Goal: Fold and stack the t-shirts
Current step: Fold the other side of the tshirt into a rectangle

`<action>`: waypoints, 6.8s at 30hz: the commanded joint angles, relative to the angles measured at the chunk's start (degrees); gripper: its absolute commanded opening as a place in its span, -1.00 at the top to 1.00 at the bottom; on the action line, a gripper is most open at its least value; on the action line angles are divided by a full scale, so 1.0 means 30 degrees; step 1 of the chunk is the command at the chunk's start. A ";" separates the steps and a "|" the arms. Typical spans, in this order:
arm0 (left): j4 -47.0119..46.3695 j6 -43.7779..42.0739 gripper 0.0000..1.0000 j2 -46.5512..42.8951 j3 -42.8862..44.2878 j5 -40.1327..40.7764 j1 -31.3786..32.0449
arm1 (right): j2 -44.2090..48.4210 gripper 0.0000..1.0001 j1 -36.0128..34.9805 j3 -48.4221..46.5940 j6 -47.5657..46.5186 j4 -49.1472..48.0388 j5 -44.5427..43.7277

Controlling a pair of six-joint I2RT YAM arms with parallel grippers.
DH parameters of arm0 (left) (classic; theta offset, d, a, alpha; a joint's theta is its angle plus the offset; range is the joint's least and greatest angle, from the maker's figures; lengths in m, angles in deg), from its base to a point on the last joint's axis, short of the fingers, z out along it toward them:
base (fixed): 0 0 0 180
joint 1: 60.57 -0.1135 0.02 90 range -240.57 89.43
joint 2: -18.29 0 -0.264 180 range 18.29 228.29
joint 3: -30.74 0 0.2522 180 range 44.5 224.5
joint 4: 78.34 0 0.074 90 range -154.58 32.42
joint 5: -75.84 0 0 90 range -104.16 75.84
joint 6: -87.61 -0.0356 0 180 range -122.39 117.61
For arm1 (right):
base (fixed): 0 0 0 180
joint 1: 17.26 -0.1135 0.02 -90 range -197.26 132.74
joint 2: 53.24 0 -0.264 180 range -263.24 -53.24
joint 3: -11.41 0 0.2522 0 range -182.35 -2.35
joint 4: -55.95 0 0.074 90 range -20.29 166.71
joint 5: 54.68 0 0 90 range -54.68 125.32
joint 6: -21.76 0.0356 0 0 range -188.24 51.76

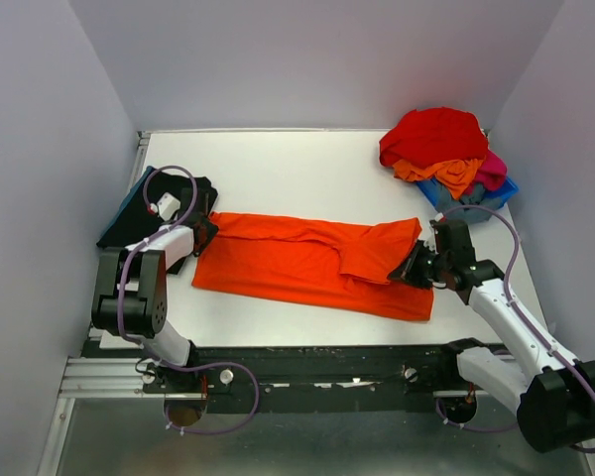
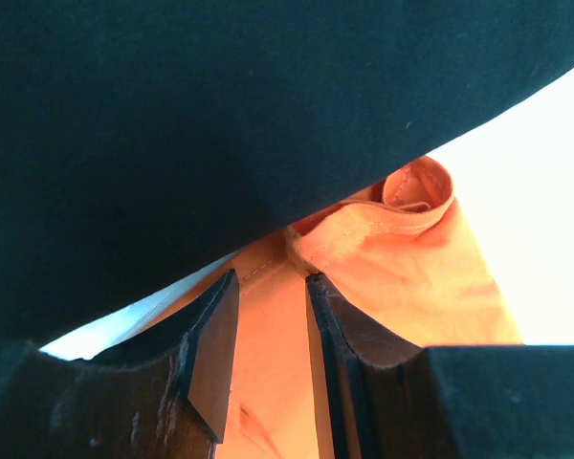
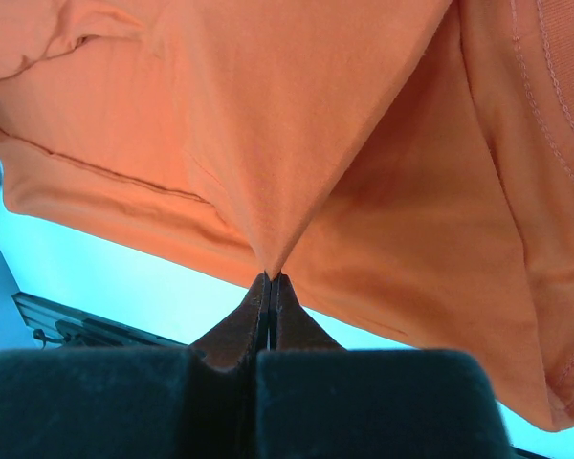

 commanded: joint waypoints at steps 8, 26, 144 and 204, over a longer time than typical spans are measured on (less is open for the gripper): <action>-0.0863 -0.0046 0.27 -0.0105 0.0403 0.0106 -0.0187 | -0.0021 0.99 -0.0128 0.0178 -0.0133 0.0423 -0.0149; -0.1448 -0.0251 0.09 0.0859 0.0870 -0.0772 -0.0303 | -0.0168 0.99 -0.0128 0.0266 -0.0133 0.0159 0.0144; -0.5610 -0.4411 -0.15 -0.0957 -0.0185 -1.1963 0.9600 | -0.6518 0.10 -1.1111 -0.6381 -0.2156 0.2648 -0.8729; -0.7778 -0.5847 0.02 0.1064 0.1397 -1.4455 1.2614 | -0.5357 -0.13 -0.5197 -0.5186 -0.4473 0.1564 -0.4248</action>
